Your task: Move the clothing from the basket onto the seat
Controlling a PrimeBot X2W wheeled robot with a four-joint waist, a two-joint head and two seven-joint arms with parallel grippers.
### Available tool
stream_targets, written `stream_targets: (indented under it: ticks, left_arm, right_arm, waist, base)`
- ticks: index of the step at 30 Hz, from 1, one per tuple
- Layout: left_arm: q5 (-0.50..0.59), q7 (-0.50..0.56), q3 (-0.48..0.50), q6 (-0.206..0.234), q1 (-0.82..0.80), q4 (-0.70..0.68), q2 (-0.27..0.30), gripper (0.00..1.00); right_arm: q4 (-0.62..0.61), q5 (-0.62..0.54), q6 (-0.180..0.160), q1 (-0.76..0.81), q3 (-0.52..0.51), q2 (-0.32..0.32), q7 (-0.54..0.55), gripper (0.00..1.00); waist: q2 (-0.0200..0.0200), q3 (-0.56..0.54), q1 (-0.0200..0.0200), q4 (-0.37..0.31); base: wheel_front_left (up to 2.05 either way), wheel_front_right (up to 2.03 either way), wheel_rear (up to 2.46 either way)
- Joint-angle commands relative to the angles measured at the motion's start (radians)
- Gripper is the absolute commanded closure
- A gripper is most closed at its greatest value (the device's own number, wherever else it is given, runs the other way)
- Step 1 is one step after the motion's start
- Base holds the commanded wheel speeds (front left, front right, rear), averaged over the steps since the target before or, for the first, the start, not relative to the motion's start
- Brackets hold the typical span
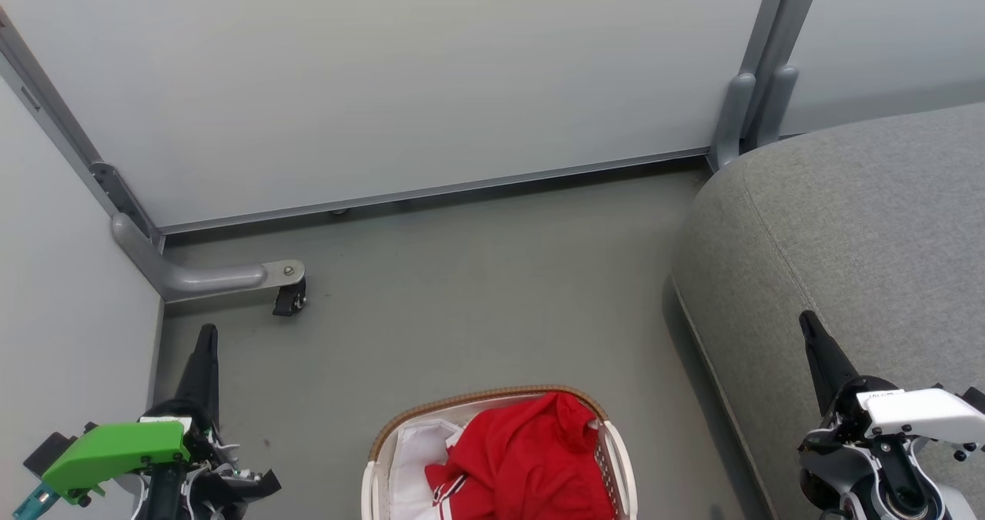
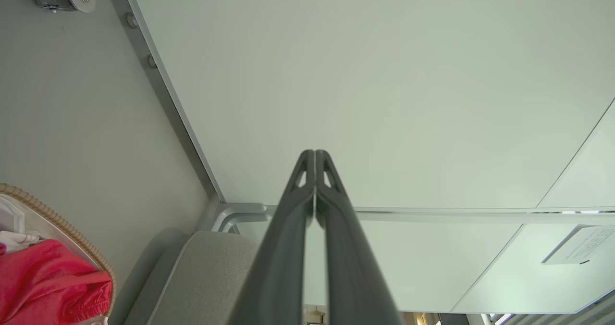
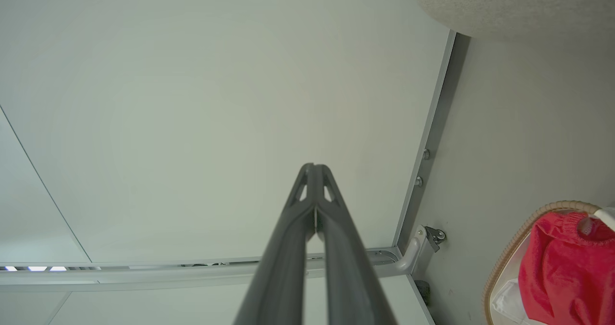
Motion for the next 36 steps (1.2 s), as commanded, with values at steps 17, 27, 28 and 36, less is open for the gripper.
stream_targets:
  ticks: [17, 27, 28, 36]
  left_arm:
    - [-0.003, 0.002, 0.001, -0.004, -0.010, -0.001, 0.006, 1.00]
    - [-0.003, 0.002, 0.001, -0.004, -0.010, 0.000, 0.006, 1.00]
    - [-0.003, 0.002, 0.001, -0.004, -0.010, -0.001, 0.006, 1.00]
    - [-0.003, 0.002, 0.001, -0.004, -0.010, -0.001, 0.006, 1.00]
  right_arm:
    - [-0.003, 0.003, 0.000, -0.008, -0.001, -0.006, 0.000, 1.00]
    - [-0.003, 0.003, 0.000, -0.008, -0.001, -0.006, 0.000, 1.00]
    - [-0.003, 0.003, 0.000, -0.008, -0.001, -0.006, 0.000, 1.00]
    - [-0.003, 0.003, 0.000, -0.008, -0.001, -0.006, 0.000, 1.00]
  waist:
    - [0.0000, 0.000, 0.0000, 0.000]
    - [0.0000, 0.000, 0.0000, 0.000]
    - [0.0000, 0.000, 0.0000, 0.000]
    - [0.0000, 0.000, 0.0000, 0.000]
  base:
    - [0.00, 0.00, 0.00]
    - [0.00, 0.00, 0.00]
    - [0.00, 0.00, 0.00]
    - [0.00, 0.00, 0.00]
